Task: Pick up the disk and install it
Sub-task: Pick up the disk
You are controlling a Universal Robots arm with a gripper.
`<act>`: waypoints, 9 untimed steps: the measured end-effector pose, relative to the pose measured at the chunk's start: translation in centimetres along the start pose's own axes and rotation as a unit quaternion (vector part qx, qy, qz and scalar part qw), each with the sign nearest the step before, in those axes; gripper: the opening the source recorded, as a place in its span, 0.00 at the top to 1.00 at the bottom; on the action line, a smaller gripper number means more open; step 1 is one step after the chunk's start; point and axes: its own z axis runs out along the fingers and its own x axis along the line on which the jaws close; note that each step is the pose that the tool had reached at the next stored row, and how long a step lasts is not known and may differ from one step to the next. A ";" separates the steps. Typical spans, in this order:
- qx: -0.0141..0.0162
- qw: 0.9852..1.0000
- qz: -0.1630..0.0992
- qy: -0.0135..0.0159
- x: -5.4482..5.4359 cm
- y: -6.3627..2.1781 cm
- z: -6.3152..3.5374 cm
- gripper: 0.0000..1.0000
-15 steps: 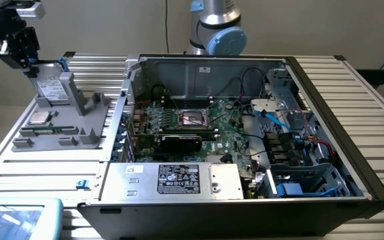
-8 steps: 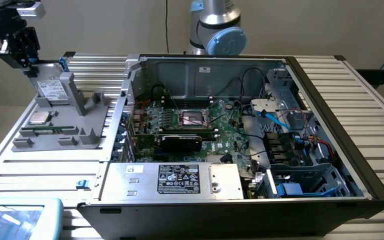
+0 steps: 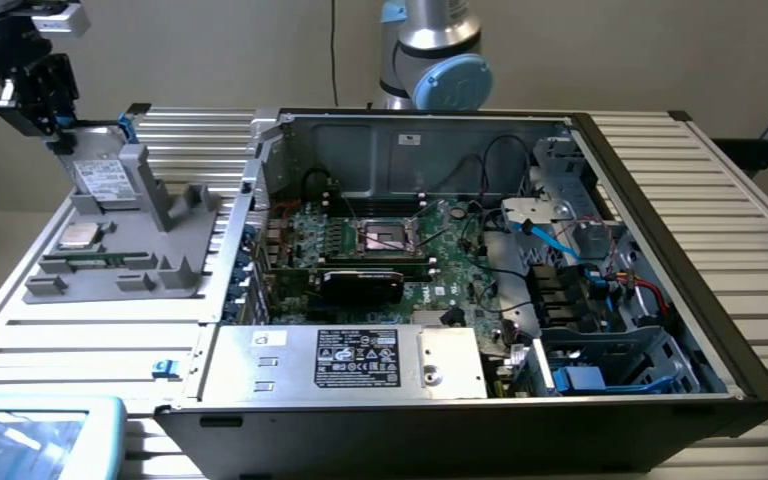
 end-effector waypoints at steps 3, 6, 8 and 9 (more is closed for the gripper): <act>0.000 1.000 0.000 0.000 0.0 -0.01 0.00 0.54; 0.000 1.000 0.000 0.000 0.0 -0.01 0.01 0.54; 0.000 1.000 0.000 0.000 0.0 -0.01 0.02 0.54; 0.000 1.000 0.000 0.000 0.0 -0.01 0.02 0.54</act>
